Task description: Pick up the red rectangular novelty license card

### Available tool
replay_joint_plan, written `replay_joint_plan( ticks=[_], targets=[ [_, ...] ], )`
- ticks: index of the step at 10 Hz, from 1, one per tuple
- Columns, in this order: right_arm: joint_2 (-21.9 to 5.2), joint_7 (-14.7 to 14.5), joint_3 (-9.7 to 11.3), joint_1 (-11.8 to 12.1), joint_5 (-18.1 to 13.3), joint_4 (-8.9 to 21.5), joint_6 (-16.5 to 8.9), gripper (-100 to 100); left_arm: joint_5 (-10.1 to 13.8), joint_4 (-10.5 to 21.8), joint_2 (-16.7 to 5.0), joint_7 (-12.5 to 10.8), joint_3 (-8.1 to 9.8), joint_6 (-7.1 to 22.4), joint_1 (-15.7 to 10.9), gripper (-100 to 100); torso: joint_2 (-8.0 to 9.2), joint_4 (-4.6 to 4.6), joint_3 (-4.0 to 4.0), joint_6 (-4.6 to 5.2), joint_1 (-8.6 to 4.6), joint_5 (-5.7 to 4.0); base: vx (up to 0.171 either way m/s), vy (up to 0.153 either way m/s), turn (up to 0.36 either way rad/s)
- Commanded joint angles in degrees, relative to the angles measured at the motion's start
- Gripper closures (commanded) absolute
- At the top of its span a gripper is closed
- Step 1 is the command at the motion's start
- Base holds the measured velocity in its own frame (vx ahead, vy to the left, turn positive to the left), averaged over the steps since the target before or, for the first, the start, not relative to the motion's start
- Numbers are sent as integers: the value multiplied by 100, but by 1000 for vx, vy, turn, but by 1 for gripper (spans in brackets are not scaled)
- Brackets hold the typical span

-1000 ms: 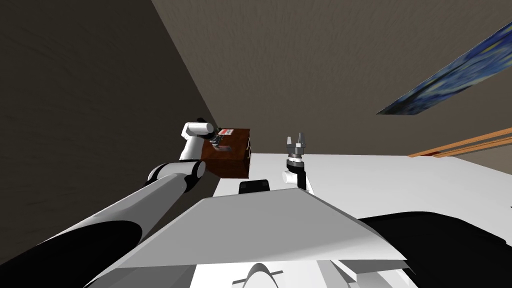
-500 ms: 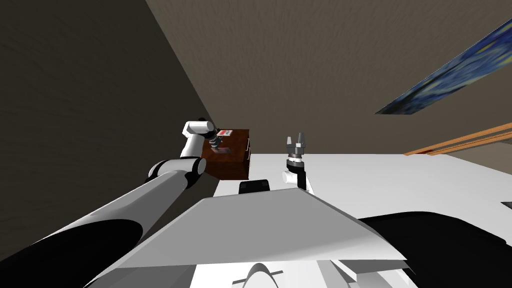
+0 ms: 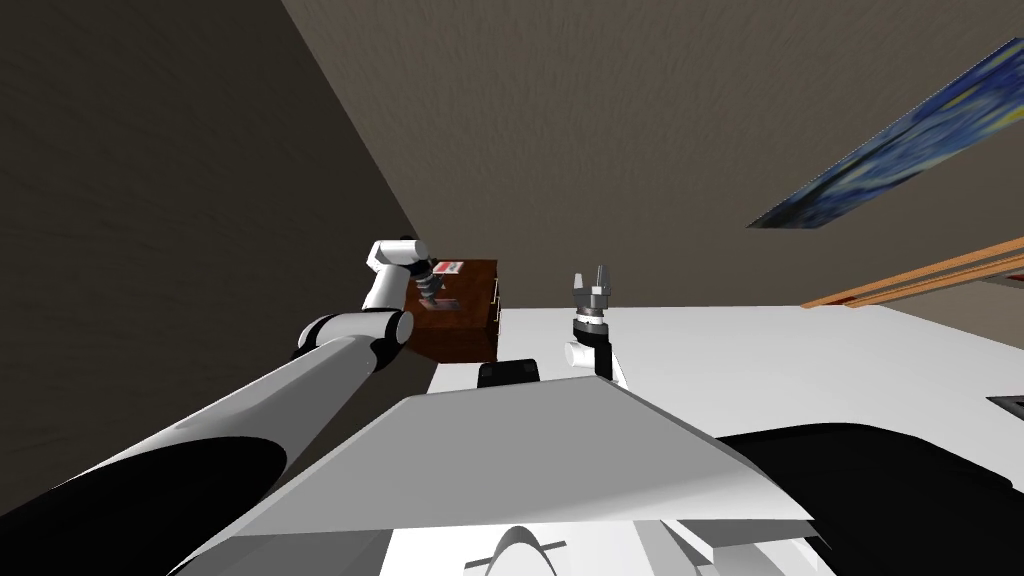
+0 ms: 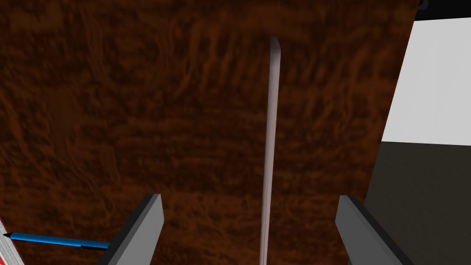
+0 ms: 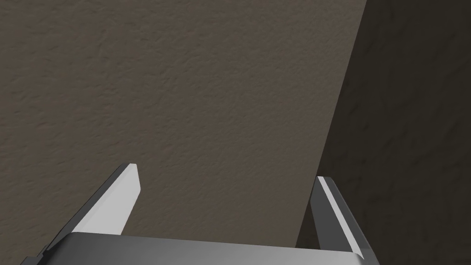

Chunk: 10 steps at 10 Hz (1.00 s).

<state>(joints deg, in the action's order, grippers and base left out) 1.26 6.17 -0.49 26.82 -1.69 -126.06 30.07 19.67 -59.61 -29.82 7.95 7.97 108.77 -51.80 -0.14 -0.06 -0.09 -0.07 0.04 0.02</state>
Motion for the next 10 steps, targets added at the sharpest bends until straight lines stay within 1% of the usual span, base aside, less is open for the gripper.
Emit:
replay_joint_plan(
  ticks=[1,2,3,4,5,6,8,9,10],
  targets=[
    [0,0,0,0,0,0,0,0,-2,79,-5,16,10,210,-57,-100,0,0,0,0,0,0,30,15,-12],
    [0,0,0,0,0,0,0,0,-9,150,2,25,18,391,-102,-100,5,1,3,-1,1,0,22,10,-10],
    [0,0,0,0,0,0,0,0,-12,184,6,29,22,499,-123,-100,9,2,5,-1,0,0,8,6,-11],
    [0,0,0,0,0,0,0,0,-9,126,9,14,19,430,-101,-100,15,3,8,-1,-2,0,0,0,0],
    [0,0,0,0,0,0,0,0,-10,131,11,14,20,458,-104,0,18,4,11,-1,-4,0,0,0,0],
    [0,0,0,-1,0,0,0,0,-36,219,70,17,-1,270,-18,-100,20,4,11,-1,-4,-1,-2,5,-14],
    [0,0,0,-1,0,0,0,0,-56,291,118,19,-17,122,50,-100,20,4,11,-1,-1,0,-2,8,-11],
    [0,0,0,-1,0,0,0,0,-48,274,96,23,-10,183,23,-100,20,4,11,-1,0,1,0,0,0],
    [0,0,0,-1,0,0,0,0,-49,281,98,25,-12,159,28,100,20,5,12,-1,-2,0,0,0,0]
  ],
)
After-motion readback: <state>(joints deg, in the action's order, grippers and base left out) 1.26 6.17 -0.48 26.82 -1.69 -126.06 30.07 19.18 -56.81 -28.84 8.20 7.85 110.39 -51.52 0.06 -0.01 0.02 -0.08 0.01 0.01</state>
